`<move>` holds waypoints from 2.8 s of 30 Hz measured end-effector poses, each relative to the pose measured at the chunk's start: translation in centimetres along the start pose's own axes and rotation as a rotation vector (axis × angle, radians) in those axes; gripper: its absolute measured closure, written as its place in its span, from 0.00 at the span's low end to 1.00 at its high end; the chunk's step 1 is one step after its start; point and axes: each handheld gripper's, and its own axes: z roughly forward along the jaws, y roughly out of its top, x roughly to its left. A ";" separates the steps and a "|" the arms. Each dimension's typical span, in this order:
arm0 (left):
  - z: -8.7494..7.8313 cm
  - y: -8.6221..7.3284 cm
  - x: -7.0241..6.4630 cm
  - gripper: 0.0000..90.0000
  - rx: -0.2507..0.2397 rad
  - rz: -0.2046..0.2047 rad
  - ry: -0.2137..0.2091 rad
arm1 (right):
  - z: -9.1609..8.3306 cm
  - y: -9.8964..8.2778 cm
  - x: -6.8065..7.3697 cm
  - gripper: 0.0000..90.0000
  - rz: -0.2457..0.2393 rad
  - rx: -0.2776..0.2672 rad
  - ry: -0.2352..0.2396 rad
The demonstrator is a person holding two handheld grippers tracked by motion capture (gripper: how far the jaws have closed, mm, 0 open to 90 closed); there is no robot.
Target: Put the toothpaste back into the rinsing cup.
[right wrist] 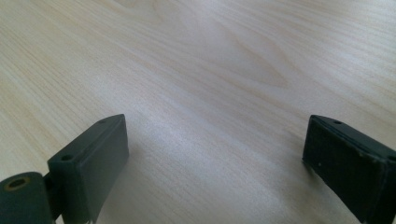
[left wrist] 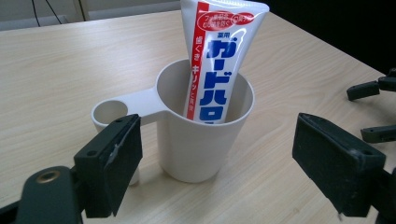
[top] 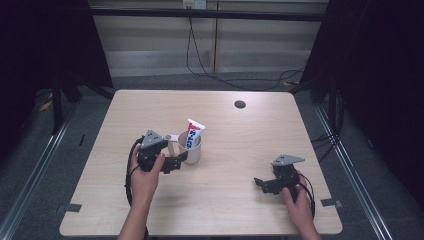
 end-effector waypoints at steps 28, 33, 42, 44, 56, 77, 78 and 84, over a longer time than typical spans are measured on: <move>-1.0 -1.5 1.1 0.18 0.017 -0.004 0.016 | 0.0 0.0 0.0 0.07 0.004 0.004 0.005; -1.2 -2.0 1.5 0.18 0.020 -0.003 0.020 | 0.0 0.0 0.0 0.07 0.004 0.003 0.004; -1.4 -3.2 2.2 0.18 0.033 -0.004 0.033 | 0.0 0.0 0.0 0.07 0.001 0.002 0.005; -1.4 -3.5 2.3 0.18 0.036 -0.004 0.026 | 0.0 0.0 0.0 0.07 0.001 0.002 0.005; -1.2 -5.5 3.3 0.18 0.076 0.001 0.039 | 0.0 0.0 0.0 0.07 0.003 0.003 0.004; -1.6 -8.2 4.5 0.18 0.161 0.032 0.101 | 0.0 0.0 0.0 0.07 0.004 0.004 0.004; -1.6 -8.2 4.5 0.18 0.165 0.036 0.100 | 0.0 0.0 0.0 0.07 0.003 0.004 0.004; -1.5 -8.7 4.6 0.18 0.180 0.041 0.111 | 0.0 0.0 0.0 0.07 0.004 0.004 0.004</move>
